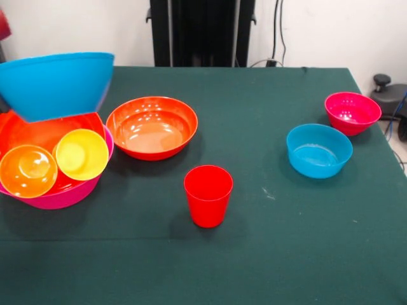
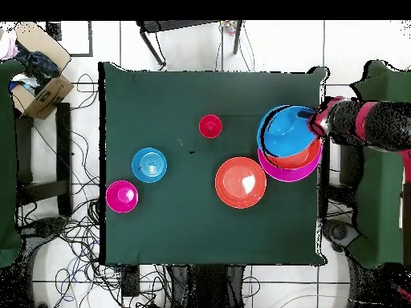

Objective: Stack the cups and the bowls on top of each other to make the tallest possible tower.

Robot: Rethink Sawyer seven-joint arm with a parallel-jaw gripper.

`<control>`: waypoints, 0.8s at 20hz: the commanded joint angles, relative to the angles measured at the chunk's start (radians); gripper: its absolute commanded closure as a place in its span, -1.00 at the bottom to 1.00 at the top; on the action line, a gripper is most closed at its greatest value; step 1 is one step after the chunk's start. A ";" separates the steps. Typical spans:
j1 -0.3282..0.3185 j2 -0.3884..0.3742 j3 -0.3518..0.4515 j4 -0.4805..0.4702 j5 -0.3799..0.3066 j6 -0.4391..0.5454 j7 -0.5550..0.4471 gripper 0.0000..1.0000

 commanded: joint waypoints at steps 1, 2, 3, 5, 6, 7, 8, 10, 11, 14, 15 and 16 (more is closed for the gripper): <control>0.063 0.042 -0.078 -0.113 -0.077 0.104 -0.358 1.00; 0.063 0.040 -0.079 -0.110 -0.077 0.100 -0.361 1.00; 0.063 0.040 -0.081 -0.108 -0.075 0.100 -0.362 1.00; 0.064 0.042 -0.085 -0.112 -0.078 0.092 -0.373 1.00; 0.064 0.045 -0.086 -0.112 -0.078 0.088 -0.378 1.00; 0.065 0.047 -0.087 -0.113 -0.078 0.084 -0.383 1.00; 0.065 0.049 -0.089 -0.114 -0.078 0.081 -0.386 1.00; 0.066 0.052 -0.092 -0.115 -0.075 0.080 -0.383 1.00; 0.067 0.050 -0.092 -0.111 -0.073 0.079 -0.381 1.00; 0.066 0.046 -0.089 -0.098 -0.071 0.076 -0.382 1.00; 0.067 0.047 -0.088 -0.096 -0.072 0.073 -0.381 1.00; 0.067 0.047 -0.088 -0.093 -0.072 0.071 -0.379 1.00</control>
